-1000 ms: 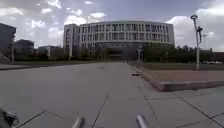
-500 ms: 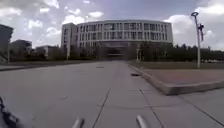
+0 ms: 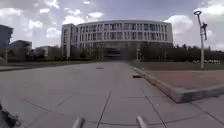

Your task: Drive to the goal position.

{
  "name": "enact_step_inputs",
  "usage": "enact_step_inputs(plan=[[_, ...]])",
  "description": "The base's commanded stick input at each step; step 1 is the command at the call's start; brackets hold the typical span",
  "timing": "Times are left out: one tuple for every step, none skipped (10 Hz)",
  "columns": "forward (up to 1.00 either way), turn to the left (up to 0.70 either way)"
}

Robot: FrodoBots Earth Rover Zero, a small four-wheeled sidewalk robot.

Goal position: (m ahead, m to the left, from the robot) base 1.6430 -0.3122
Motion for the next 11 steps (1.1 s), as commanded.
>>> enact_step_inputs(plan=[[0.7, 0.0], [0.7, 0.0], [0.7, 0.0], [0.7, 0.0], [0.7, 0.0], [0.7, 0.0], [0.7, 0.0], [0.7, 0.0], [0.7, 0.0], [0.7, 0.0], [0.7, 0.0]])
